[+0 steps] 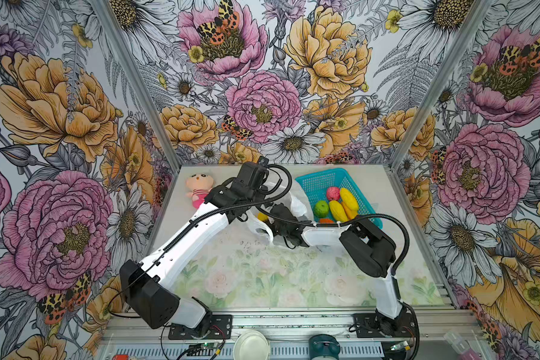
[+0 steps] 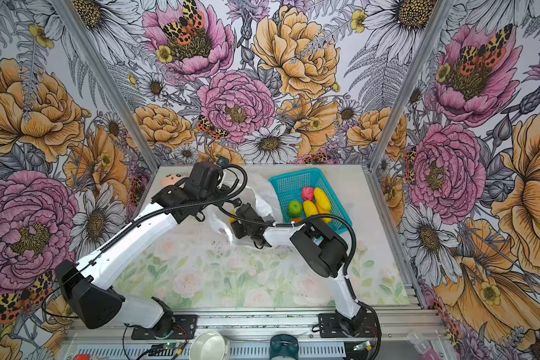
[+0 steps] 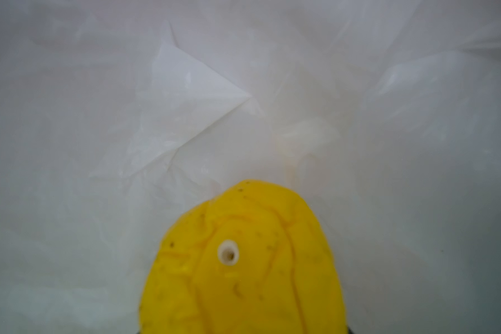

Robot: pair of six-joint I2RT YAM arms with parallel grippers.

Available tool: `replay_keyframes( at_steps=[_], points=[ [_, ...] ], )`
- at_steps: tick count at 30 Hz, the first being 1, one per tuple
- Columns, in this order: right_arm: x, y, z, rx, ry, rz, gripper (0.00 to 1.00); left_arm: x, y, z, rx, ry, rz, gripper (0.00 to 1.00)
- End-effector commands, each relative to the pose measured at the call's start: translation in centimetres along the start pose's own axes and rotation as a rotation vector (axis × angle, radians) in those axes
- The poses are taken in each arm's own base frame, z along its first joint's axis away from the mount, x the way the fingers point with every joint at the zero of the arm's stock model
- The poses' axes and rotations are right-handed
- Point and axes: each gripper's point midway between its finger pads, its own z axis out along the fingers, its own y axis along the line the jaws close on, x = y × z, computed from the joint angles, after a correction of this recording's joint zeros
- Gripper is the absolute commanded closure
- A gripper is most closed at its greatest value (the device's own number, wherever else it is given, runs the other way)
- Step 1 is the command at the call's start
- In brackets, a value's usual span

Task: Untie the knot of the plastic bag and take out the fruit
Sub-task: Pick up the fruit from the plastic bag, then place the fruit in the basket.

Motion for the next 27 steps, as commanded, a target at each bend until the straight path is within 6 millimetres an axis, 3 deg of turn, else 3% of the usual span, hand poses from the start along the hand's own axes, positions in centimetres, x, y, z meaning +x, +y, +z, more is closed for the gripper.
replay_keyframes(
  at_steps=[1,4,12,19,22,27],
  points=[
    [-4.9,1.0,-4.3,-0.046,-0.174,0.014,0.83,-0.5,0.9,-0.2,-0.034,-0.003,-0.012,1.0],
    [-5.5,0.9,-6.8,-0.053,-0.224,0.016,0.85,-0.4,1.0,0.1,-0.045,0.007,-0.009,1.0],
    [-6.3,1.4,-10.9,-0.093,-0.291,-0.016,0.9,-0.2,1.0,0.3,-0.048,0.014,-0.008,1.0],
    [-7.4,1.4,-18.3,-0.119,-0.407,-0.05,0.9,0.1,1.3,1.1,-0.062,0.043,-0.017,1.0],
    [-7.4,-0.5,-21.9,-0.041,-0.475,-0.035,0.9,0.2,1.3,1.2,-0.058,0.045,-0.021,1.0],
    [-6.6,-6.8,-26.7,0.172,-0.57,0.061,0.9,0.2,1.4,1.2,-0.061,0.046,-0.021,1.0]
  ],
)
